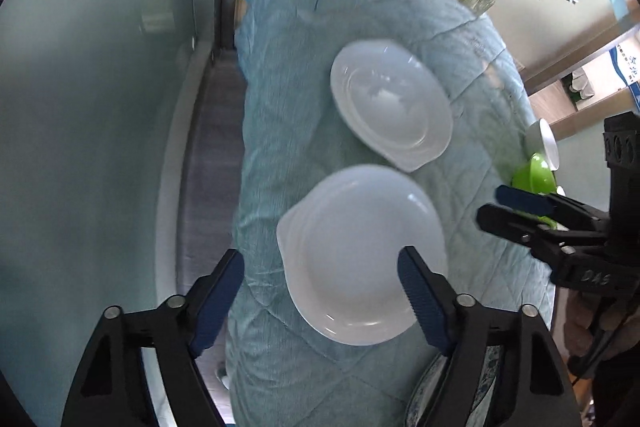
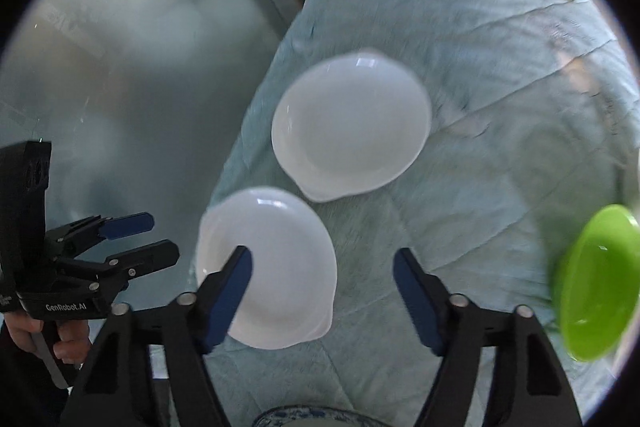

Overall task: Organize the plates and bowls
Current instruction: 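Reach the left gripper to the white oval dish and grasp its rim, then lift the white oval dish and carry it over the patterned plate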

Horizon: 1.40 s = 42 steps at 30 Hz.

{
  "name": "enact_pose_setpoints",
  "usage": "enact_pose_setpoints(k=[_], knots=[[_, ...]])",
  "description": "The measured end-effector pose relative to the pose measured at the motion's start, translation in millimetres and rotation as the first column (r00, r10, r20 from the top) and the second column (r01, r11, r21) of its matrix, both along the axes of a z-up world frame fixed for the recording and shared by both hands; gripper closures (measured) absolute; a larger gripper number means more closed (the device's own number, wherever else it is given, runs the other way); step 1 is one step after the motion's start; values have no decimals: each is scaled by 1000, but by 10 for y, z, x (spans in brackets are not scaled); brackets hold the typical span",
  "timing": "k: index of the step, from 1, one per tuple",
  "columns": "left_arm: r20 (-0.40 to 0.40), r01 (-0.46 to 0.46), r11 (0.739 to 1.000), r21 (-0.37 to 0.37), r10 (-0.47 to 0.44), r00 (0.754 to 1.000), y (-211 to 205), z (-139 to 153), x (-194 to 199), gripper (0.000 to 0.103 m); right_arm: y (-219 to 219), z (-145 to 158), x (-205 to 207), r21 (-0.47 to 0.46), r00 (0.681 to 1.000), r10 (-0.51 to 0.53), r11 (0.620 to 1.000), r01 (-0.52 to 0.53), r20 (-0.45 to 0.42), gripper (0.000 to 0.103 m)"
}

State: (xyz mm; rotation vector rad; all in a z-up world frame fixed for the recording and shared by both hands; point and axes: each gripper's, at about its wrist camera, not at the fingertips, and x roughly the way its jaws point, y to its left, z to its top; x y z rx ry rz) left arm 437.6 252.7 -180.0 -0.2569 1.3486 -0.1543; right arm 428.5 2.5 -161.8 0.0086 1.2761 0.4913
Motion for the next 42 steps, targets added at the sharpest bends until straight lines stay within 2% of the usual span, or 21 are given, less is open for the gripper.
enact_pose_setpoints(k=[2, 4, 6, 8, 9, 11, 14, 20, 28, 32, 36, 42], knots=[[-23, -2, 1000, -8, 2, 1000, 9, -144, 19, 31, 54, -124, 4, -8, 1000, 14, 1000, -14, -22, 47], [-55, -6, 1000, -9, 6, 998, 7, -298, 34, 41, 102, -272, 20, -9, 998, 23, 1000, -23, -56, 56], [-74, -6, 1000, -23, 4, 997, 12, -406, 59, 45, 138, -389, 25, -19, 997, 25, 999, -26, -75, 64], [-85, -5, 1000, -26, 2, 996, 2, -495, 67, 52, 149, -449, 29, -21, 996, 26, 999, -28, -89, 78], [-93, -6, 1000, -27, 4, 996, -12, -525, 78, 56, 152, -482, 28, -27, 995, 26, 999, -28, -95, 82], [-109, -9, 1000, -21, 7, 994, -26, -587, 113, 64, 141, -542, 25, -36, 994, 18, 999, -22, -108, 83], [-110, -6, 1000, -21, 4, 994, -58, -605, 139, 66, 121, -611, 19, -35, 992, 10, 999, -14, -127, 87], [-121, -24, 1000, -16, 22, 992, -35, -627, 153, 89, 178, -636, 82, -37, 991, 10, 999, -15, -132, 91], [-119, -23, 1000, -15, 21, 993, 4, -606, 140, 91, 295, -672, 135, -75, 992, 35, 996, -44, -117, 91], [-108, -20, 1000, 4, 20, 994, -23, -545, 127, 93, 303, -672, 92, -72, 996, 8, 997, -15, -93, 91], [-66, -13, 1000, 5, 13, 998, -27, -299, 56, 93, 269, -465, -17, -33, 998, -13, 999, 11, -56, 91], [48, 6, 1000, 25, -7, 999, -211, 522, -170, 93, 143, 235, -233, 12, 999, -43, 999, 42, 27, 91]])
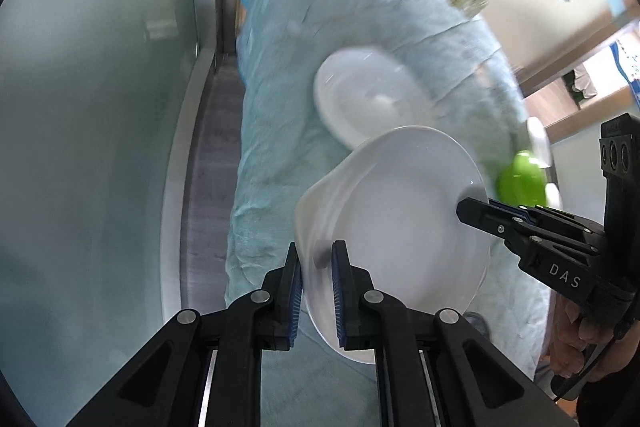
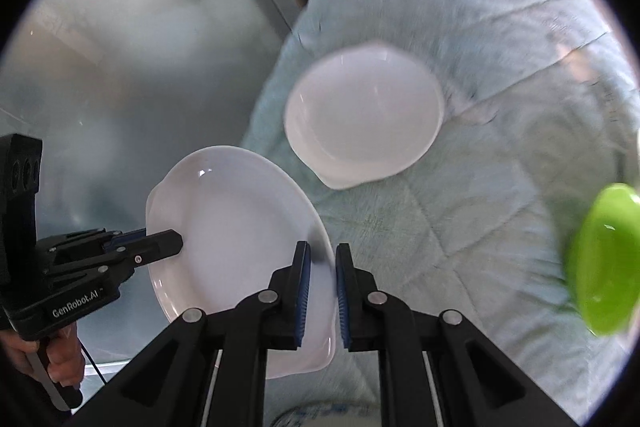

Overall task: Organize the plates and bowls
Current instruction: 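Lift the white oval dish and carry it over the patterned plate, then lower the white oval dish onto the patterned plate with the left gripper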

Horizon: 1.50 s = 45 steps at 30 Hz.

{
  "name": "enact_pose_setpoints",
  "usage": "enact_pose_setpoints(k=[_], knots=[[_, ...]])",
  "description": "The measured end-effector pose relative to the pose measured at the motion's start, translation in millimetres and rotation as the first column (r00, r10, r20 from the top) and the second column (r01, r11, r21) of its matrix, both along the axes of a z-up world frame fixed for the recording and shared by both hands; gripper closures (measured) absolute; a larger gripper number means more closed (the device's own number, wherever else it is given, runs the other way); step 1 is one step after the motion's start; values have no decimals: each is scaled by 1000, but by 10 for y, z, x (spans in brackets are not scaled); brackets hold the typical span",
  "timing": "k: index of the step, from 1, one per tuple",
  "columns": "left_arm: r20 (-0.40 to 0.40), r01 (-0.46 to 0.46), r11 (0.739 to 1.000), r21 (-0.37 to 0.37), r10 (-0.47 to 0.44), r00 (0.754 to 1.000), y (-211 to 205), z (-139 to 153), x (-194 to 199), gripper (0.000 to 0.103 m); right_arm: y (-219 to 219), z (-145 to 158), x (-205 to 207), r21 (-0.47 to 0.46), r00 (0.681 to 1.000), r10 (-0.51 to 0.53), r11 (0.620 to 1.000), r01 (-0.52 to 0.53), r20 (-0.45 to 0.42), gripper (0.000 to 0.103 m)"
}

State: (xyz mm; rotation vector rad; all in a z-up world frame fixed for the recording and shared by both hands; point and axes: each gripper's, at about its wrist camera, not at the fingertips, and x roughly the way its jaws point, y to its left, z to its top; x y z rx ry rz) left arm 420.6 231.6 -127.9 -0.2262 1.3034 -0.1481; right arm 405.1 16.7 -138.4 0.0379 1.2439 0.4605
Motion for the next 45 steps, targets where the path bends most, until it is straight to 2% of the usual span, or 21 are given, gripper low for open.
enact_pose_setpoints(k=[8, 15, 19, 23, 30, 35, 41, 45], knots=[[117, 11, 1000, 7, -12, 993, -434, 1189, -440, 93, -414, 1157, -572, 6, 986, -70, 998, 70, 153, 91], [175, 64, 997, 32, -69, 982, -873, 1964, -924, 93, -804, 1733, -1094, 51, 969, -125, 992, 117, 212, 91], [196, 85, 995, 43, -92, 976, -1109, 2185, -1217, 93, -976, 1919, -1377, 55, 960, -151, 988, 142, 236, 91], [189, 104, 994, 38, -110, 976, -1290, 2219, -1519, 93, -1159, 1936, -1621, 66, 960, -171, 985, 160, 223, 92], [138, 126, 992, 15, -127, 982, -1449, 1998, -1906, 93, -1354, 1832, -1979, 49, 964, -186, 982, 180, 190, 92], [104, 149, 988, 24, -151, 983, -1542, 1838, -2094, 93, -1413, 1666, -2154, 19, 968, -182, 983, 182, 172, 92], [43, 175, 984, 21, -176, 983, -1615, 1440, -2135, 92, -1540, 1312, -2190, 23, 975, -202, 979, 200, 91, 92], [-14, 183, 983, 13, -183, 983, -1610, 1063, -2088, 92, -1587, 1019, -2179, 24, 977, -213, 977, 212, 30, 92]])
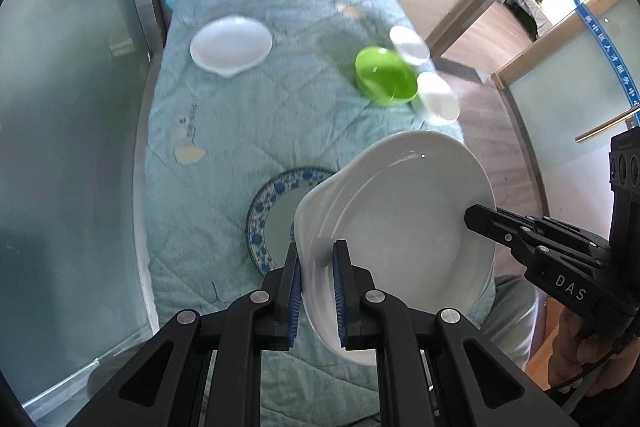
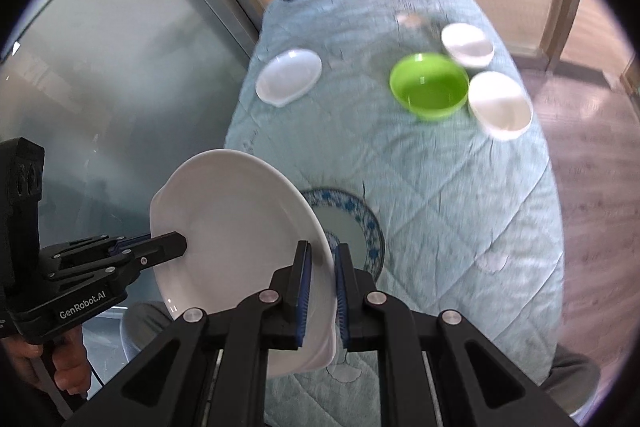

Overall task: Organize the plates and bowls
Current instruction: 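Lower the white oval dish onto the patterned plate with the left gripper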

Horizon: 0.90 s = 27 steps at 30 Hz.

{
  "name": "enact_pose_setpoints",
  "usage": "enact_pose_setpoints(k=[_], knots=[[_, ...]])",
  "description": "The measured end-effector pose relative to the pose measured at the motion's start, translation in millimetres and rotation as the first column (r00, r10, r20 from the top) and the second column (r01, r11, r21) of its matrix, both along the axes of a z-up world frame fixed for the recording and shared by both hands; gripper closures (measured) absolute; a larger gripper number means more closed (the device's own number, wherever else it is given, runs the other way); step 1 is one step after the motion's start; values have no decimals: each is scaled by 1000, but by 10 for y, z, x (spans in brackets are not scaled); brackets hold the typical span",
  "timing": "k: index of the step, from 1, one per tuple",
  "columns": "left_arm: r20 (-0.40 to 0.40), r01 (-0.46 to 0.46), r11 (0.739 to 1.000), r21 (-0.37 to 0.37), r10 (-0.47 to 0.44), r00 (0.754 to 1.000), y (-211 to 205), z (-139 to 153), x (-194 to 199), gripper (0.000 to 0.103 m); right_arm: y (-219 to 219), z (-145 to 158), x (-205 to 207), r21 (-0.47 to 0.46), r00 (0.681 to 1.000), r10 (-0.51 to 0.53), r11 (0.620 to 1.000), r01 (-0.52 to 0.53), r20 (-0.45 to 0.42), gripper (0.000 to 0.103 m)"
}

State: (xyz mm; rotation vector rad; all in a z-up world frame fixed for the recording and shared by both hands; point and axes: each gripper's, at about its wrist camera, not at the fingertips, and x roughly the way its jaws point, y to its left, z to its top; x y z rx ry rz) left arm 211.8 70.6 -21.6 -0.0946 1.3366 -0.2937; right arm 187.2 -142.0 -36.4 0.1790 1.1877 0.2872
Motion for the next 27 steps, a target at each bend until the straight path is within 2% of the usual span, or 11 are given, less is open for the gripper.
enact_pose_setpoints(k=[7, 13, 27], knots=[[-92, -1, 1000, 4, 1, 996, 90, -663, 143, 93, 1, -584, 93, 4, 996, -33, 999, 33, -81, 91], [-130, -30, 1000, -6, 29, 991, 198, -1164, 283, 93, 102, -986, 219, -35, 992, -38, 999, 34, -124, 91], [-177, -55, 998, -19, 51, 983, 209, -1864, 626, 93, 124, -1555, 573, -66, 984, -45, 997, 34, -174, 91]])
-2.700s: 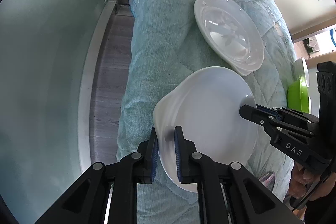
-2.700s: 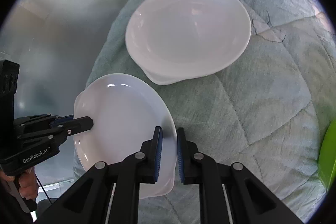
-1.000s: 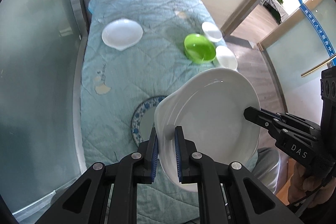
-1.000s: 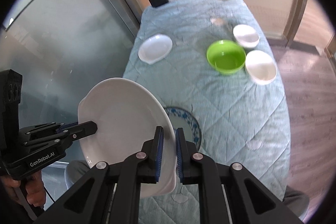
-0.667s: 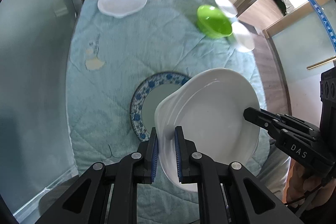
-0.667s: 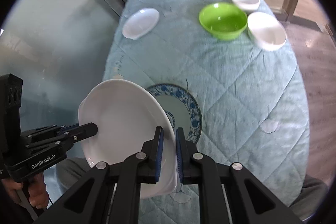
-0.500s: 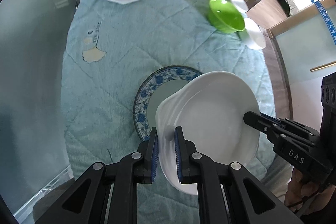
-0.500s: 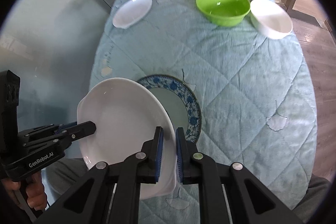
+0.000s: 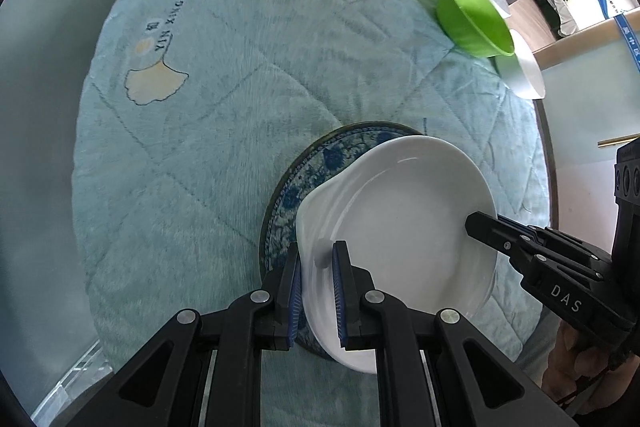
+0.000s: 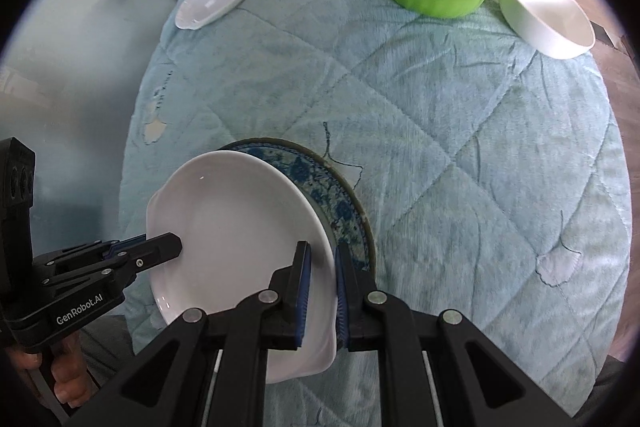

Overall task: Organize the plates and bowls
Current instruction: 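Lower the white oval dish onto the patterned plate with the left gripper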

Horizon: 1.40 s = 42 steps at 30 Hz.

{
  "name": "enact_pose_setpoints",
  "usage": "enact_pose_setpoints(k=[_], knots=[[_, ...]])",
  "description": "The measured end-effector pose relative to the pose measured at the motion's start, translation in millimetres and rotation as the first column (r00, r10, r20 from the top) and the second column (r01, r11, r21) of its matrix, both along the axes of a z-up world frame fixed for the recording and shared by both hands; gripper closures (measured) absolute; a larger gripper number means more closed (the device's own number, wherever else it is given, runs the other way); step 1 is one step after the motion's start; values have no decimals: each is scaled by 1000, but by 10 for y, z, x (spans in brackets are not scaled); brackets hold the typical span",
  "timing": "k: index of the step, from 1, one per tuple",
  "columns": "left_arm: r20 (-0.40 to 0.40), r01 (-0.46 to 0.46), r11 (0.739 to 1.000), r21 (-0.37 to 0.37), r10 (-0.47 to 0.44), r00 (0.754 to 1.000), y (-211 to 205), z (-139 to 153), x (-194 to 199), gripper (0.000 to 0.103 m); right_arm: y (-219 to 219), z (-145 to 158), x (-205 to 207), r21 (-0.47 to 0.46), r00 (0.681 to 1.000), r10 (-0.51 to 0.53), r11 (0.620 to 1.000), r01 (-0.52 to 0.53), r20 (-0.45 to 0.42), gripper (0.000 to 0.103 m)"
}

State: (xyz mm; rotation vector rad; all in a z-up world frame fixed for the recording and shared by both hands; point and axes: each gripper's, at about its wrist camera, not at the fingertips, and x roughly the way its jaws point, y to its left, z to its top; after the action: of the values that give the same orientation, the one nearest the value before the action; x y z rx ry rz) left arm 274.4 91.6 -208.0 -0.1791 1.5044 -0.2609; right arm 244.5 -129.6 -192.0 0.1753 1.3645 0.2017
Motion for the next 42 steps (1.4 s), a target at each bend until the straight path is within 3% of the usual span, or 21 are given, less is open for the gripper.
enact_pose_setpoints(k=[7, 28, 42], knots=[[-14, 2, 1000, 2, -2, 1000, -3, -195, 77, 93, 2, -154, 60, -14, 1000, -7, 1000, 7, -6, 91], [-50, -11, 1000, 21, 12, 999, 15, -182, 66, 93, 132, -241, 46, -51, 1000, -2, 999, 3, 10, 88], [-50, -10, 1000, 25, 12, 999, 49, -135, 33, 93, 238, -244, 34, -126, 998, 31, 992, -25, 48, 91]])
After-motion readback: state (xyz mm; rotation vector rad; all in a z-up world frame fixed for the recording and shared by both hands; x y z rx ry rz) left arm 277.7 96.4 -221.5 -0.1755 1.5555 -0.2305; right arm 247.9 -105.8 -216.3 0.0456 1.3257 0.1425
